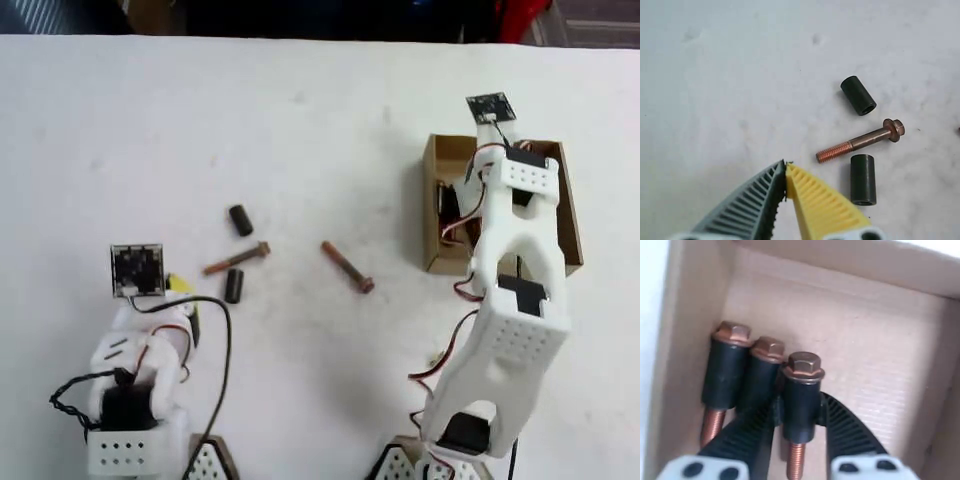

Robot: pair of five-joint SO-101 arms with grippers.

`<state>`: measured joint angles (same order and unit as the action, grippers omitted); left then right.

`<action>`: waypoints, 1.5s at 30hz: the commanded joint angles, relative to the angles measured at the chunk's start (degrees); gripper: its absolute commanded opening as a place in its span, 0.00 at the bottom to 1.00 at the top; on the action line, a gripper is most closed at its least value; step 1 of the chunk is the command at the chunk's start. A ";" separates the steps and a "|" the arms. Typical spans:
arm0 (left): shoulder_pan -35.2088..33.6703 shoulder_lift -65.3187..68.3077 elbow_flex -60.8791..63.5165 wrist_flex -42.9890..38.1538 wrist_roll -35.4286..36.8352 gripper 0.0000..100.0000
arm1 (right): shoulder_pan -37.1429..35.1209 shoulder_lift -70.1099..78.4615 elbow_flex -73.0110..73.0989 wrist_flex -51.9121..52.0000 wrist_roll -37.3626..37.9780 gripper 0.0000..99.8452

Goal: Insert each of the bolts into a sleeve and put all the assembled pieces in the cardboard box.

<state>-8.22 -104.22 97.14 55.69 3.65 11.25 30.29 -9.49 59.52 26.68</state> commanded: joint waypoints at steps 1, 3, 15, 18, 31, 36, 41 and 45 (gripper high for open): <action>-0.40 -0.48 -0.18 0.18 -0.53 0.03 | -2.59 -1.10 -2.73 1.01 1.23 0.13; -0.40 -0.48 -0.18 0.18 -0.53 0.03 | -3.03 -1.19 -2.73 1.01 1.32 0.15; -0.40 -0.48 -0.18 0.26 -0.53 0.03 | -5.23 -12.53 -2.64 6.64 1.14 0.14; -0.66 -0.48 -0.18 0.18 -0.53 0.03 | -7.52 -17.54 -2.55 9.45 1.05 0.14; -9.71 -0.48 -0.26 0.26 -0.62 0.02 | -25.27 -29.58 -2.46 21.93 0.88 0.14; -14.81 -0.48 -0.35 2.46 -0.62 0.02 | -32.75 -29.49 -2.46 26.68 -0.09 0.14; -20.70 -0.48 -0.62 3.16 -0.62 0.03 | -38.37 -29.41 -2.37 27.38 -11.52 0.06; -23.69 -0.48 -0.70 4.84 -0.53 0.03 | -41.98 -29.41 -2.29 27.56 -17.49 0.03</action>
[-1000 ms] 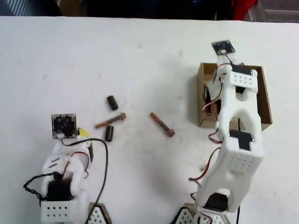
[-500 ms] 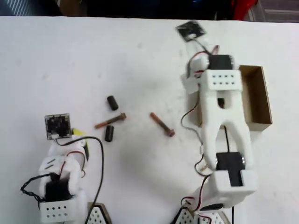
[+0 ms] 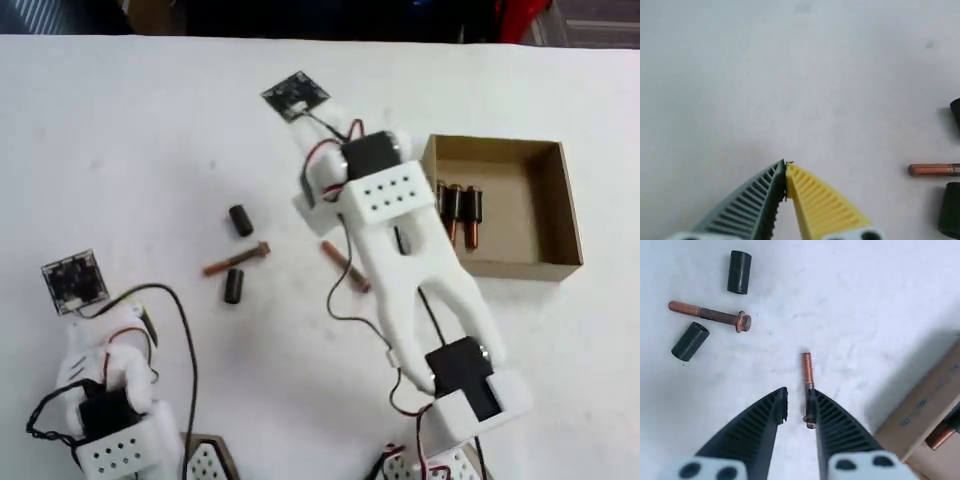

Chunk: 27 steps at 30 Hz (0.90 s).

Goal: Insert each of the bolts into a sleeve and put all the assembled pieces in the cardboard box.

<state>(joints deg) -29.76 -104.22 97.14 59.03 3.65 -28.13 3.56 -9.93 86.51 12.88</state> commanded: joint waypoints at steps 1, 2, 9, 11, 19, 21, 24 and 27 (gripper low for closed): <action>-2.77 -0.48 -1.05 2.02 -0.53 0.03 | -3.47 -2.68 -1.85 0.57 -3.69 0.04; -3.56 -0.48 -1.49 2.99 -0.53 0.03 | -4.35 -2.59 -1.85 0.57 -4.04 0.05; -6.46 -0.48 -3.08 6.42 -0.53 0.03 | -11.21 1.10 5.89 -7.60 -4.13 0.13; -6.46 -0.48 -3.08 6.33 -0.62 0.03 | -12.79 3.30 7.38 -11.47 -6.24 0.12; -6.46 -0.48 -3.08 6.24 -0.62 0.03 | -13.67 7.25 5.45 -16.66 -26.46 0.07; -6.46 -0.48 -3.08 6.24 -0.62 0.03 | -14.29 7.34 5.27 -16.66 -29.36 0.07; -7.34 -0.48 -2.99 6.24 -0.62 0.03 | -14.73 7.34 5.27 -16.66 -33.41 0.07; -10.07 -0.48 -2.99 6.24 -0.62 0.03 | -14.73 7.43 5.36 -17.54 -37.63 0.07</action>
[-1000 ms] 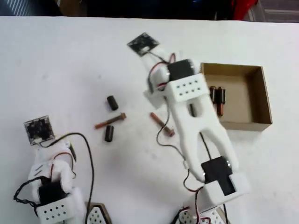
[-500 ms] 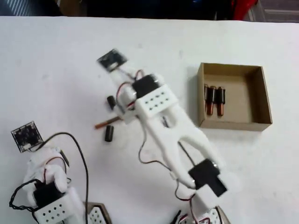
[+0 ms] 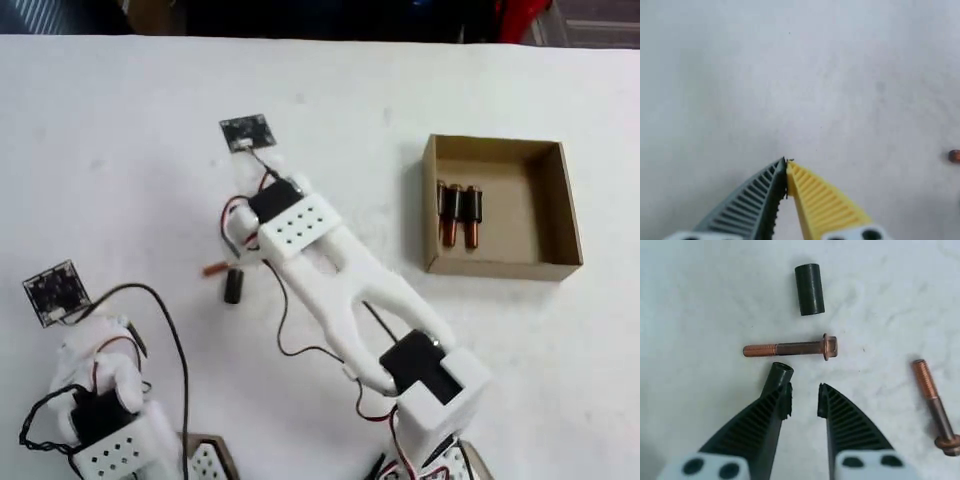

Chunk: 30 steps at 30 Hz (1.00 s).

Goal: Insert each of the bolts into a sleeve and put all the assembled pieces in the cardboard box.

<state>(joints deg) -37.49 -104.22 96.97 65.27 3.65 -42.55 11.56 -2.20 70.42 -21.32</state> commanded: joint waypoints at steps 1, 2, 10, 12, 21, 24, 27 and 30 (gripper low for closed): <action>-2.86 -0.48 -2.81 0.00 -0.62 0.03 | -0.40 -0.57 -2.29 -2.24 -3.96 0.07; -3.03 -0.48 -2.81 0.00 -0.62 0.03 | -0.84 -0.57 -2.29 -2.77 -4.04 0.07; -3.30 -0.48 -2.55 -1.49 -0.62 0.03 | -6.73 3.56 -2.55 -4.26 -4.57 0.08; -3.30 -0.48 -2.55 -1.49 -0.62 0.03 | -6.64 4.97 -2.55 -4.88 -7.12 0.11; -3.30 -0.48 -2.55 -1.49 -0.62 0.03 | -6.90 9.54 -2.46 -6.64 -10.55 0.19; -3.30 -0.48 -2.55 -1.49 -0.62 0.03 | -6.90 11.12 -2.46 -8.13 -10.55 0.17; -3.30 -0.48 -2.55 -1.49 -0.62 0.03 | -6.90 12.62 -2.46 -9.10 -10.55 0.14; -3.30 -0.48 -2.55 -1.49 -0.62 0.03 | -6.90 13.93 -2.46 -9.80 -10.55 0.12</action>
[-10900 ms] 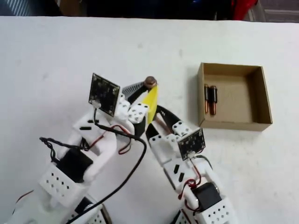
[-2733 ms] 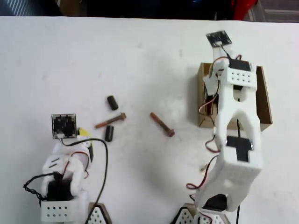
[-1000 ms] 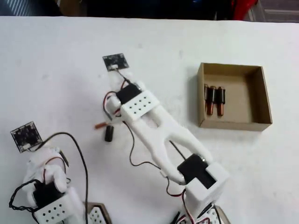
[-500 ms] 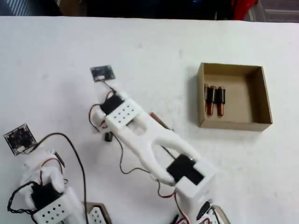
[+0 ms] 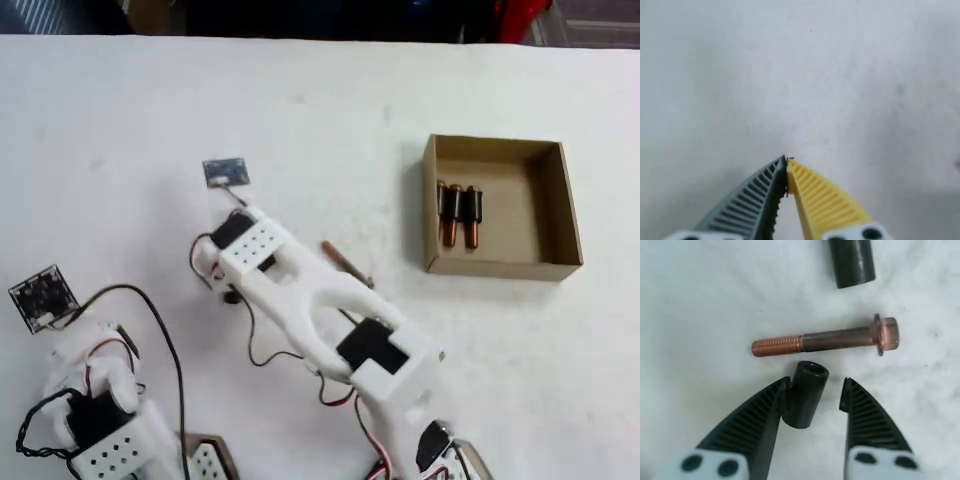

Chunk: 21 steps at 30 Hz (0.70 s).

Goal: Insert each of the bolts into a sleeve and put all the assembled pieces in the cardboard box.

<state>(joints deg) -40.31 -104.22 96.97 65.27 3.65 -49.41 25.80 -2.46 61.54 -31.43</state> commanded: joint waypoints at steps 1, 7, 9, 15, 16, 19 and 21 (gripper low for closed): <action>-0.48 -0.48 -2.55 -1.49 -0.62 0.03 | -0.04 0.04 -2.20 -0.92 -0.44 0.11; -0.48 -0.48 -2.55 -1.49 -0.62 0.03 | -1.54 0.31 -2.20 -0.75 -0.44 0.09; -0.48 -0.48 -2.55 -1.58 -0.62 0.03 | -1.89 0.40 -2.02 -0.75 -0.44 0.08; -0.48 -0.48 -2.55 -1.58 -0.62 0.03 | -1.80 0.48 -1.85 -0.66 0.00 0.06; -0.48 -0.48 -2.55 -1.58 -0.62 0.03 | -1.80 0.48 -1.85 -0.66 0.00 0.06; -0.48 -0.48 -2.55 -1.58 -0.62 0.03 | -1.63 0.48 -1.76 -0.48 0.09 0.06; -0.48 -0.48 -2.55 -1.58 -0.62 0.03 | -1.54 0.75 -1.76 0.84 0.09 0.06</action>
<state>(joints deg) -40.31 -104.22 96.97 65.27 3.65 -50.55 26.77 -2.46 61.27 -31.43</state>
